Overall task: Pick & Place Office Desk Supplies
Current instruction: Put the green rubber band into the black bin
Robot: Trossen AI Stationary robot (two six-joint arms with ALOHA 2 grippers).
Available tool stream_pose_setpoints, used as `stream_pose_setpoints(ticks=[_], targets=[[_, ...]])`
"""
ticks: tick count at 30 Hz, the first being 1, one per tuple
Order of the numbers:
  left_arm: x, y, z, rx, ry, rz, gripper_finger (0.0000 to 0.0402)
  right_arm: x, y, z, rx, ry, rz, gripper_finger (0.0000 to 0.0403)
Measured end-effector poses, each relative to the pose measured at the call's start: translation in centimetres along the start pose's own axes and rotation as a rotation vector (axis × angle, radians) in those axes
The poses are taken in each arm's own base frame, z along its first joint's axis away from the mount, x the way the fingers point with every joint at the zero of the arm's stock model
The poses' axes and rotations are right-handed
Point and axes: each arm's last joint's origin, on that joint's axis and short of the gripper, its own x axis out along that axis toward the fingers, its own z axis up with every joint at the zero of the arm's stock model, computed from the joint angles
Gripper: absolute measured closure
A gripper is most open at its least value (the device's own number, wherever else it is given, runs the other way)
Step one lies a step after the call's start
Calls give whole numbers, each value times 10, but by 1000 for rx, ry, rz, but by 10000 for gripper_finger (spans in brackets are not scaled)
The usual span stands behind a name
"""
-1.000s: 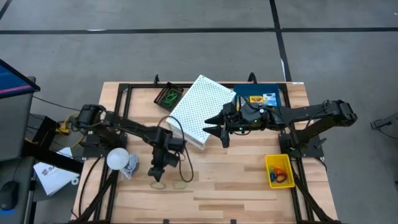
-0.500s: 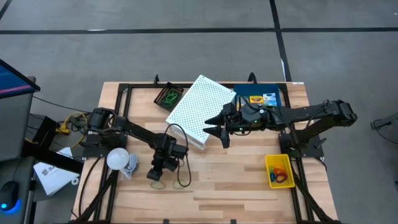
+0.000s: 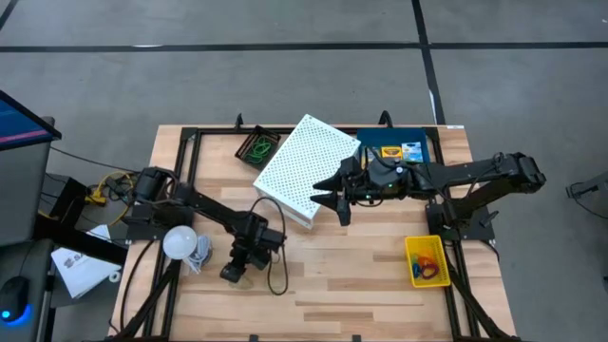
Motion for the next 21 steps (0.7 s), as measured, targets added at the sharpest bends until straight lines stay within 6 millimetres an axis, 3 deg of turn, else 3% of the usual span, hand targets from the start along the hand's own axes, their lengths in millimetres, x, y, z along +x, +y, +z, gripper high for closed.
stream_pose_setpoints(ticks=[10,21], targets=[[4,-3,14,-11,-107,124,276,0,0,-1,-1,8,-4,210],[25,-16,7,-6,-109,178,276,-1,5,-4,1,14,10,210]])
